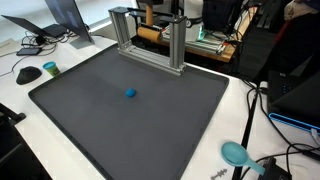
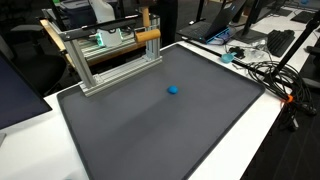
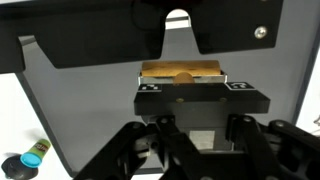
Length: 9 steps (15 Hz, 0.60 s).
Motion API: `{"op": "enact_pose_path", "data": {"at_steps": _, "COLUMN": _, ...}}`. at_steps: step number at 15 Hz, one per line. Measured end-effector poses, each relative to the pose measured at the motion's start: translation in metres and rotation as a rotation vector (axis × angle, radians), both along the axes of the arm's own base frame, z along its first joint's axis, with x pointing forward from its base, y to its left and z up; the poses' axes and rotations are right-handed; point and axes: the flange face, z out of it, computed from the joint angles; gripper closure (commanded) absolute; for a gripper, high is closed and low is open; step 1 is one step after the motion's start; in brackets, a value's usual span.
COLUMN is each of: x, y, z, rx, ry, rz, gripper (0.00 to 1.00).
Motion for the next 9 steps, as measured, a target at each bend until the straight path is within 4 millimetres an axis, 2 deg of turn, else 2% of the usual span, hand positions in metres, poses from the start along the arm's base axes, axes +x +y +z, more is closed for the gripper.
{"op": "enact_pose_path", "data": {"at_steps": 6, "x": 0.062, "y": 0.002, "z": 0.028, "rx": -0.012, "ry": -0.06, "rz": 0.006, "gripper": 0.78}}
{"op": "enact_pose_path", "data": {"at_steps": 9, "x": 0.094, "y": 0.008, "z": 0.03, "rx": -0.013, "ry": -0.067, "rz": 0.022, "gripper": 0.78}}
